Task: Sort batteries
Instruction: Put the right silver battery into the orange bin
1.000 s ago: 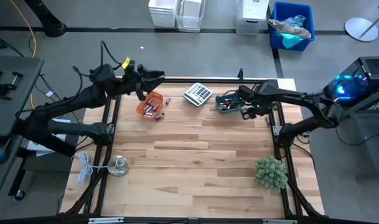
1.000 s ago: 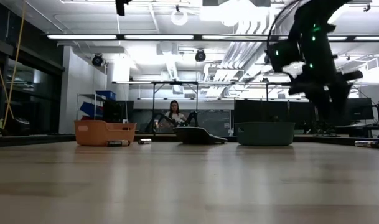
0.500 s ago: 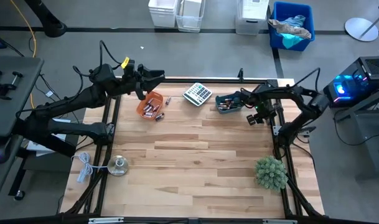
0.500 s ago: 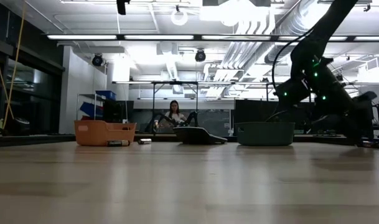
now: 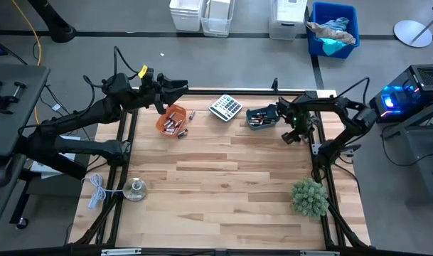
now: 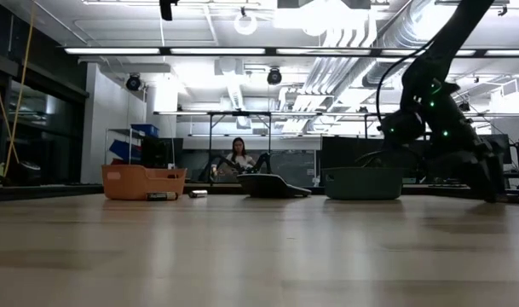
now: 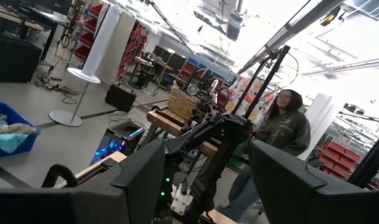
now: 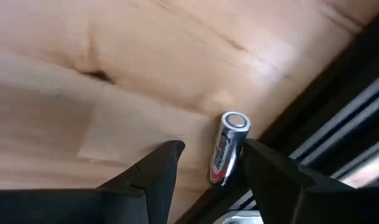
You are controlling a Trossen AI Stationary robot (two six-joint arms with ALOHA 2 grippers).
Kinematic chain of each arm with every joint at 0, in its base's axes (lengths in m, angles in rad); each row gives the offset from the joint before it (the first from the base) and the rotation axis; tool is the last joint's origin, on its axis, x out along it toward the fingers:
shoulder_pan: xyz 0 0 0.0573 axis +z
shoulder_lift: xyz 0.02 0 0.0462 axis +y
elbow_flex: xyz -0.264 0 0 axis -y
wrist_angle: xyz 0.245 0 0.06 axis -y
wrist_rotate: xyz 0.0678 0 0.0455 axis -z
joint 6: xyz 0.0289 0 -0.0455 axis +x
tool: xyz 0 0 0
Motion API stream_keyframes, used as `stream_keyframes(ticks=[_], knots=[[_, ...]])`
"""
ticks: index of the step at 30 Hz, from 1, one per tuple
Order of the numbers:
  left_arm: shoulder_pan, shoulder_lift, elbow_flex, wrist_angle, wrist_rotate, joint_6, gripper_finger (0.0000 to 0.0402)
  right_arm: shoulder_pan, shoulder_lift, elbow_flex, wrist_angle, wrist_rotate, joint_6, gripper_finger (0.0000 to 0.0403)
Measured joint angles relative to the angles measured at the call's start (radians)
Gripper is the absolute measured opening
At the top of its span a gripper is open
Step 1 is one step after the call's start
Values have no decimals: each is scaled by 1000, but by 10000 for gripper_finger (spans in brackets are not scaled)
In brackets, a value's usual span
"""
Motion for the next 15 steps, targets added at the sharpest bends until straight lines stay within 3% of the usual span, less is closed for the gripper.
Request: stream_keyframes(ticks=[7, 15], knots=[[0, 0, 0, 0, 0, 0, 220, -43, 2, -2, 15, -222, -104, 183], [0, 0, 0, -1, -1, -14, 220, -33, 2, -2, 7, -279, -21, 183]])
